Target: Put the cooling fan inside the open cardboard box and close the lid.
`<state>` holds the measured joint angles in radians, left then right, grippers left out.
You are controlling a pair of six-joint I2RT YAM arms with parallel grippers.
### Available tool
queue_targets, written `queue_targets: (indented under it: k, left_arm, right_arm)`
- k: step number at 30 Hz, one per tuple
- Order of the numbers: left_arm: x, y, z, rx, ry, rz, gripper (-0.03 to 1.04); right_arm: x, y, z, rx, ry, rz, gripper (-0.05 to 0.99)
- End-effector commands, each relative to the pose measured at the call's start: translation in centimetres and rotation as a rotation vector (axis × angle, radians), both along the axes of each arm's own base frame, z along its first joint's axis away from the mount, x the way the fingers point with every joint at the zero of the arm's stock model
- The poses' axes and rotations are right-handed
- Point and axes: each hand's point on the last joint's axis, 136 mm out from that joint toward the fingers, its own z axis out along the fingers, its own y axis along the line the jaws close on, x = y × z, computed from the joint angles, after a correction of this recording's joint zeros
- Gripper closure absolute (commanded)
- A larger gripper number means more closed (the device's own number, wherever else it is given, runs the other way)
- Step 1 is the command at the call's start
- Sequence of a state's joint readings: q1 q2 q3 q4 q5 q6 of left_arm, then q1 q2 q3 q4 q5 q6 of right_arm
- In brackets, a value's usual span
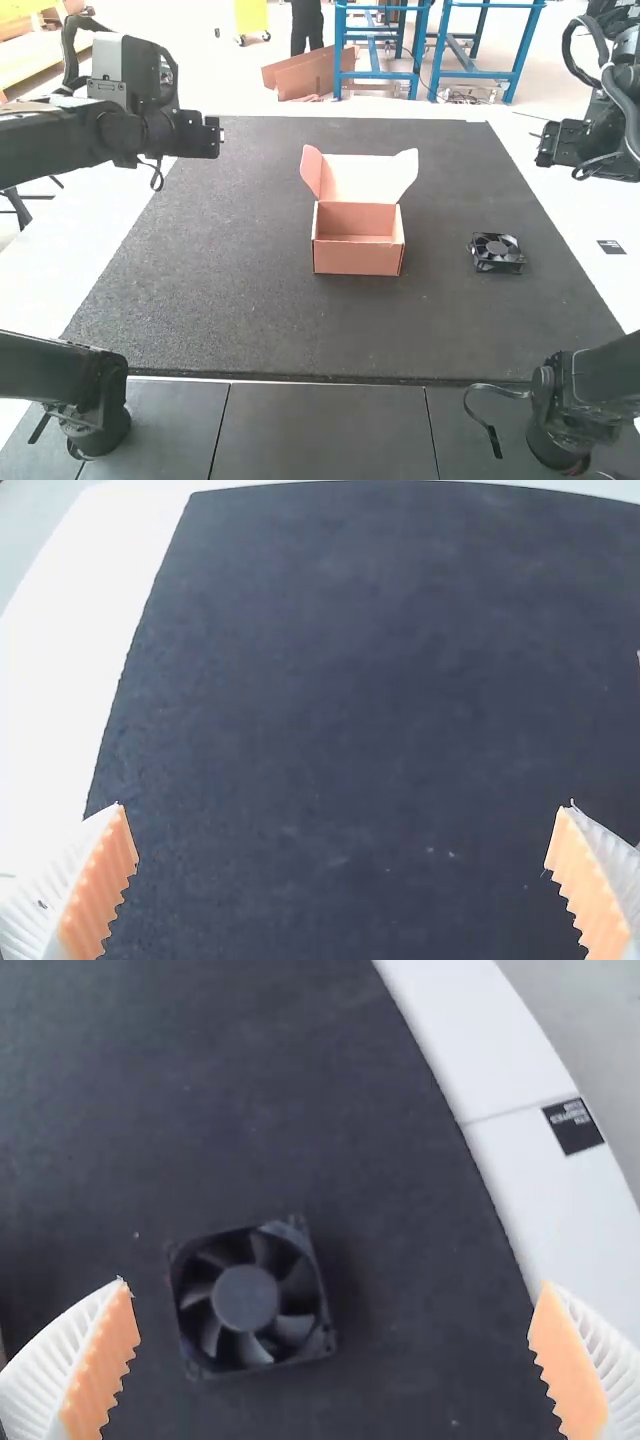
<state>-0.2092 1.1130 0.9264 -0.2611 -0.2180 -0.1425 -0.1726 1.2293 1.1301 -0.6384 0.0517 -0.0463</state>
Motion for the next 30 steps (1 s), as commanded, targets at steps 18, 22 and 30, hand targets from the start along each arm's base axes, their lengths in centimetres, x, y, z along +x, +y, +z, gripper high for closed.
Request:
queue_targets:
  k: [18, 22, 30]
  left_arm:
    - [1.4, 0.2, 0.5, 0.013, 0.023, 0.001, 0.04]
    - [1.3, 0.0, 0.1, 0.005, 0.034, -0.009, 0.04]
    - [1.3, -0.1, 0.0, -0.002, 0.036, -0.011, 0.04]
  right_arm:
    - [1.5, -3.6, -9.5, 0.064, 0.395, 0.055, 0.03]
    - [1.7, -3.6, -11.4, 0.084, 0.442, 0.055, 0.03]
    - [2.9, -3.9, -13.2, 0.085, 0.451, 0.054, 0.03]
